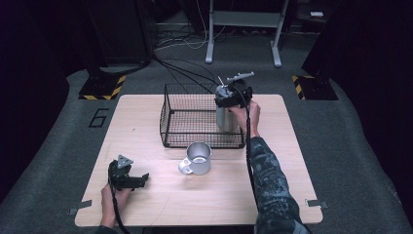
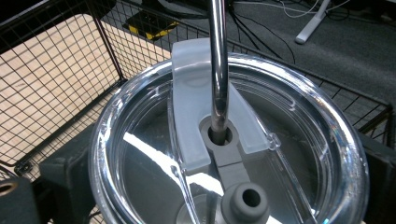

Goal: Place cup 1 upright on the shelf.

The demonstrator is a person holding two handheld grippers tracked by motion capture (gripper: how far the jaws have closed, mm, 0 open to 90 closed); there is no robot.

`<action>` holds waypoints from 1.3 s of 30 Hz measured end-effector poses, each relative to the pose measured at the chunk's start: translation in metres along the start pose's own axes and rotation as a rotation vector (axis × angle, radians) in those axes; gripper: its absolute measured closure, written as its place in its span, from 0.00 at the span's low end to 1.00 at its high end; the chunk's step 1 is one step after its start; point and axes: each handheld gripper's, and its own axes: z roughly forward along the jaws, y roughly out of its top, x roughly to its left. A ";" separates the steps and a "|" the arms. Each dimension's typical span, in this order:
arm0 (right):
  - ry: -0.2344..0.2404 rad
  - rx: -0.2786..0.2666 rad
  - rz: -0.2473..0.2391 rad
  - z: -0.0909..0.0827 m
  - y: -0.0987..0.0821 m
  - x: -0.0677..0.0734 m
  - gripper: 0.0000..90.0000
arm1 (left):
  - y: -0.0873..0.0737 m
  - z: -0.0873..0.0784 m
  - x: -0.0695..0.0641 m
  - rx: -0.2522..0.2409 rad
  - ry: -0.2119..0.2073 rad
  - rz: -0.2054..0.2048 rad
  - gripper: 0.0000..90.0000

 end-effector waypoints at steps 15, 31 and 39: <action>0.004 0.050 0.012 0.015 -0.006 0.004 0.04 | 0.000 0.000 0.000 -0.001 0.001 0.003 0.01; -0.007 0.081 0.024 0.021 -0.009 0.005 0.04 | 0.000 0.000 0.000 -0.001 0.001 0.003 0.01; -0.018 0.090 0.030 0.022 -0.013 0.005 0.03 | 0.000 0.000 0.000 -0.001 0.001 0.003 0.01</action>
